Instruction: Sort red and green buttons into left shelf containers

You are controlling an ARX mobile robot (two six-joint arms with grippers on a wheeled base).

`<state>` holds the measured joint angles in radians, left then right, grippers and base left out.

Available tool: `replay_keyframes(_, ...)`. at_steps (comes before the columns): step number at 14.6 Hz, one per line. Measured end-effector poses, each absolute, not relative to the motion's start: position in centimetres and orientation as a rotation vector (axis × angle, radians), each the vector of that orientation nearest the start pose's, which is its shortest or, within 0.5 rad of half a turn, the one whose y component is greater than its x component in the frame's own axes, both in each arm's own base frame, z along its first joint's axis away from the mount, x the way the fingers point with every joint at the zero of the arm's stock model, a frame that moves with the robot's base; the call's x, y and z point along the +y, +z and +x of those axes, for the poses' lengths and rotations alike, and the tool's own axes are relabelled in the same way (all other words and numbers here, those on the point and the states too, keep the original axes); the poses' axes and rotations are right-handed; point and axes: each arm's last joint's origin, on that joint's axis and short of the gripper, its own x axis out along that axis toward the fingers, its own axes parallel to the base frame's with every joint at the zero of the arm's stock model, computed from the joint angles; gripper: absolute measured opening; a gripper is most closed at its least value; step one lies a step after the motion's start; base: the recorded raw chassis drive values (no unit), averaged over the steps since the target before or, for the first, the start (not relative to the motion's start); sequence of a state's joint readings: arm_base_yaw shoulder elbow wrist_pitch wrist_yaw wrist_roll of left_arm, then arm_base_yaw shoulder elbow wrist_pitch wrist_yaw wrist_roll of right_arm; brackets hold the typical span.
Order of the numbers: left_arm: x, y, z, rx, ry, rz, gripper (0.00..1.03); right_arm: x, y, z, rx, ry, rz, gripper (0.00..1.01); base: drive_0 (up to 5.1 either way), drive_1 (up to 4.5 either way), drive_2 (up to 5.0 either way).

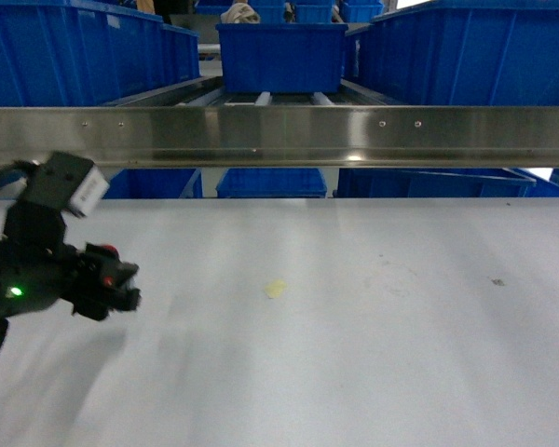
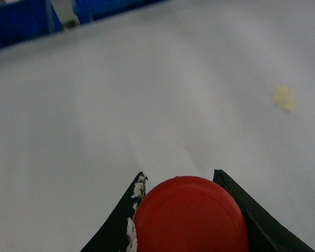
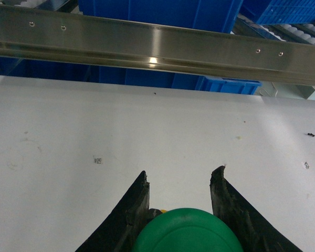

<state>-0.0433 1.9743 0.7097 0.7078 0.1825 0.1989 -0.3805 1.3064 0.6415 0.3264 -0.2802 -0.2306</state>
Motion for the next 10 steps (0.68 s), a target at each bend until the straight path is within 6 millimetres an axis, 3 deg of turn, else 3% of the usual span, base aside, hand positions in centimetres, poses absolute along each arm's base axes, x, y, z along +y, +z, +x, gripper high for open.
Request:
replay_keyframes(2, -1.5, 10.8, 31.5, 0.407, -0.235, 0.160, 0.32, -9.3, 22.3, 25.5, 0.330, -0.062, -0.119, 0.31, 0.0, 0.00, 0.0)
replay_keyframes(5, -1.9, 13.0, 26.8, 0.321, -0.229, 0.158, 0.32, -9.3, 22.3, 25.5, 0.330, -0.062, -0.119, 0.31, 0.0, 0.00, 0.0)
replay_keyframes(10, -3.5, 19.0, 20.3, 0.098, -0.213, 0.115, 0.32, -9.3, 22.3, 25.5, 0.330, -0.062, -0.119, 0.31, 0.0, 0.00, 0.0)
